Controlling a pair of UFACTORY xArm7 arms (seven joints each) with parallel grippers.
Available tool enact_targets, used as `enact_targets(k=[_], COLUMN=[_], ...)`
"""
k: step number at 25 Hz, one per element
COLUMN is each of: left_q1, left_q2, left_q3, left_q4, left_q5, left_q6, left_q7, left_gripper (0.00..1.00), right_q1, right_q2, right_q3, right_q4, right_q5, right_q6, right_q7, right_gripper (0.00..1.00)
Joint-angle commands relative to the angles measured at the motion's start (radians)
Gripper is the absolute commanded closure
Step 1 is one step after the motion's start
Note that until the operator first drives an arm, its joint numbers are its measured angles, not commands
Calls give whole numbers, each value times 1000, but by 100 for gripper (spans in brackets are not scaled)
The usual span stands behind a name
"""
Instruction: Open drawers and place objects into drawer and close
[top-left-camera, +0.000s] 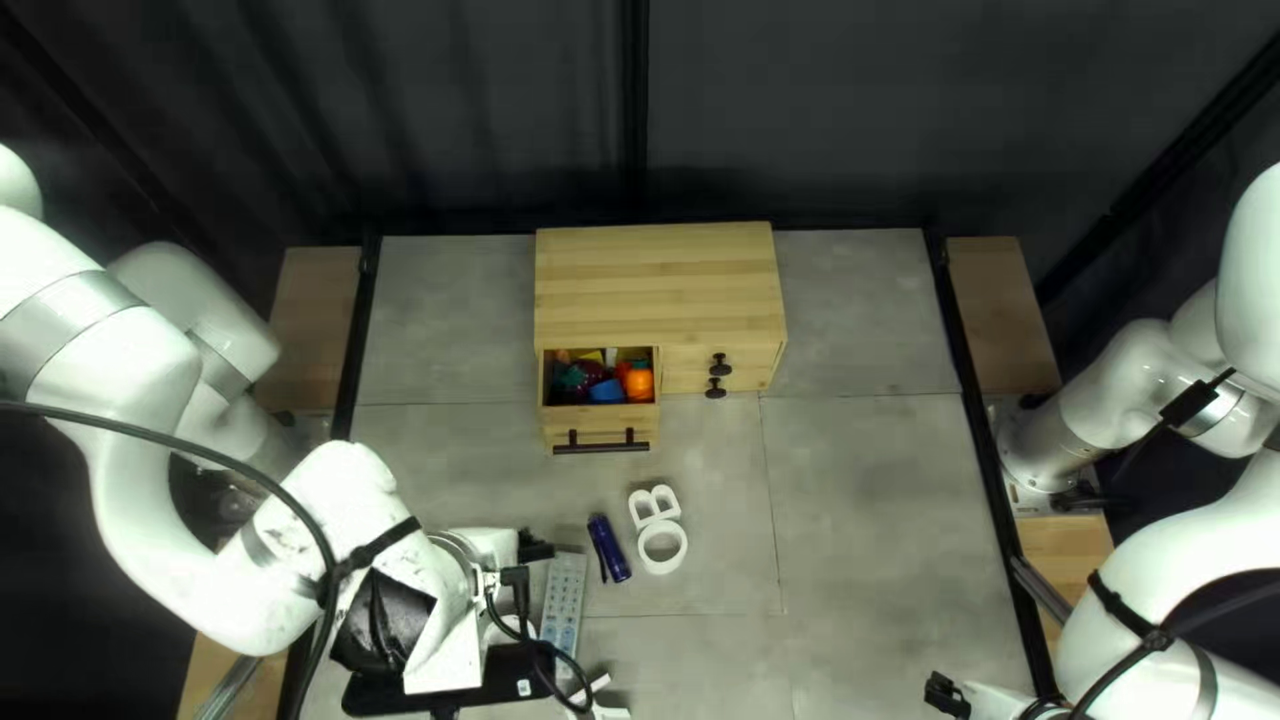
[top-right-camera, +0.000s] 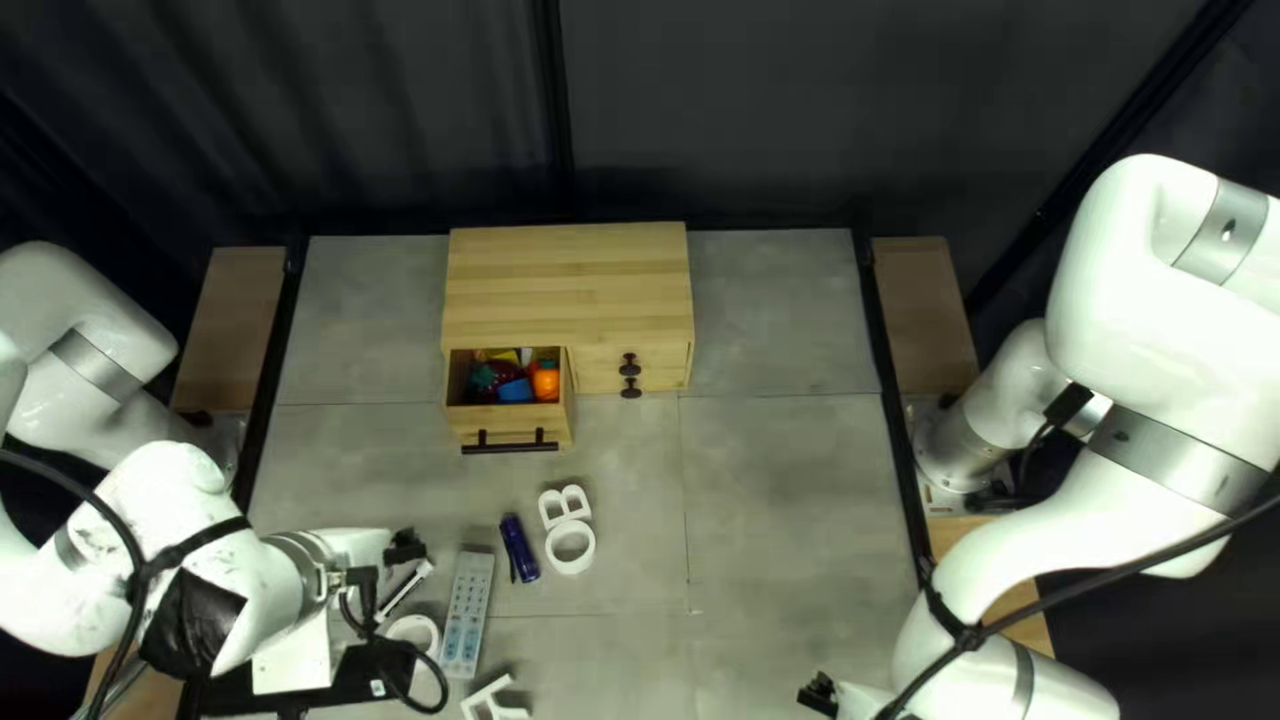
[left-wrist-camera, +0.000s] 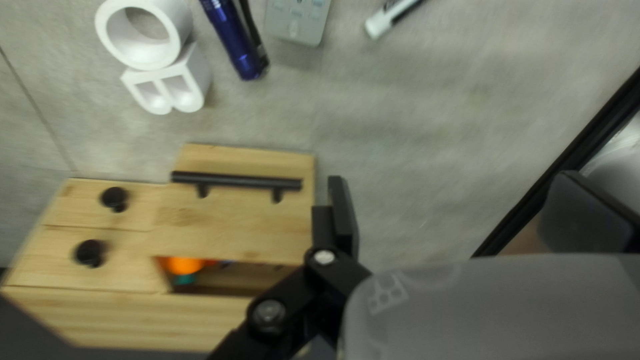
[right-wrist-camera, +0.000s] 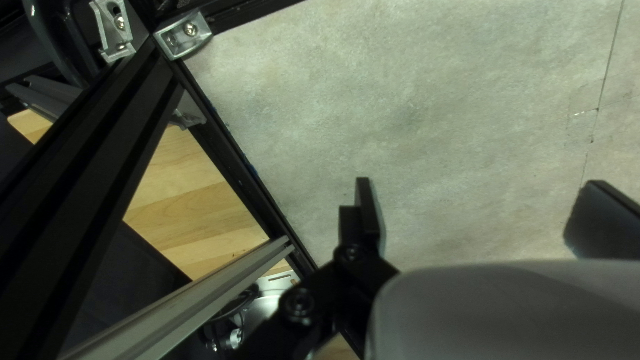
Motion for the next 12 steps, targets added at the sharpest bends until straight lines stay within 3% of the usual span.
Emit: enact_targets(k=[1,12], left_q1=[0,42], left_q2=[-15,98], left_q3=[-3,40], left_q4=[-31,-11], left_q5=[74,128], left_q6=[-12,-126], left_q7=[37,-30], left_gripper=[0,0], right_q1=[0,0], right_q2=[0,0], right_q3=[0,0], right_q4=[0,0], right_q5=[0,0], right_q6=[0,0], right_q7=[0,0], right_gripper=[0,0])
